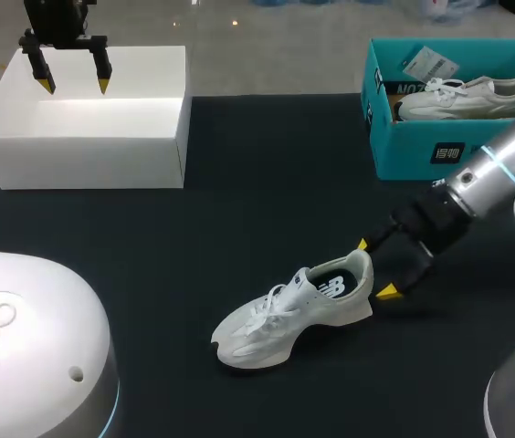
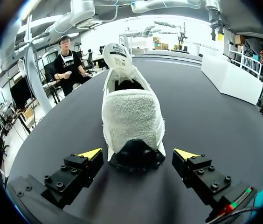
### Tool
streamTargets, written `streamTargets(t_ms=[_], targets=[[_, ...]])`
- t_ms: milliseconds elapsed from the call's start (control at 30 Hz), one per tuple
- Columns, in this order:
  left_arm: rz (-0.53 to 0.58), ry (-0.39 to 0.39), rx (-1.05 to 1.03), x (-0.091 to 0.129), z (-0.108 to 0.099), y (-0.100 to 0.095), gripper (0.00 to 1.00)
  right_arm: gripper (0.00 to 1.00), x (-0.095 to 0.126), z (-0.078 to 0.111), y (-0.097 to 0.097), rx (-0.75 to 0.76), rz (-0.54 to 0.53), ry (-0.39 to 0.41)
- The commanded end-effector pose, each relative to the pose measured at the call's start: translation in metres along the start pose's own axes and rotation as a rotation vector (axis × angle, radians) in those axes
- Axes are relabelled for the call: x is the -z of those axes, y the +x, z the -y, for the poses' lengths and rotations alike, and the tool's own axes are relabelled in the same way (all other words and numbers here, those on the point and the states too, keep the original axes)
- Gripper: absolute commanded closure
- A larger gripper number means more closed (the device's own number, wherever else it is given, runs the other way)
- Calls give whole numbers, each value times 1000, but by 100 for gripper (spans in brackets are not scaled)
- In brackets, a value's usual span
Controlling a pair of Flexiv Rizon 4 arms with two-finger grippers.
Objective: Take the shoe out of the shoebox, open the shoe tongue, remove and reinsert the insole, then place the shoe into the shoebox
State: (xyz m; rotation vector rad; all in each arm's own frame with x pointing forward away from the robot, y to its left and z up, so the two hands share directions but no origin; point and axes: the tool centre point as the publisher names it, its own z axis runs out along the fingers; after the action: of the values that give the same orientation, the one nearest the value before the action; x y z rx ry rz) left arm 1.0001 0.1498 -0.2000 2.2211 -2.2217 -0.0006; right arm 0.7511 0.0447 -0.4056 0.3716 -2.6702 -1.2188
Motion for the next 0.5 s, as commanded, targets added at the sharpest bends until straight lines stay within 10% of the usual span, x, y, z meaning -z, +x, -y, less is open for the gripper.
streamTargets(t_ms=[33, 500], targets=[[0, 0, 0, 0, 0, 0, 0, 0, -8, 1, 0, -5, -1, -26], [0, 0, 0, 0, 0, 0, 0, 0, -30, -11, 4, -31, -12, -53]])
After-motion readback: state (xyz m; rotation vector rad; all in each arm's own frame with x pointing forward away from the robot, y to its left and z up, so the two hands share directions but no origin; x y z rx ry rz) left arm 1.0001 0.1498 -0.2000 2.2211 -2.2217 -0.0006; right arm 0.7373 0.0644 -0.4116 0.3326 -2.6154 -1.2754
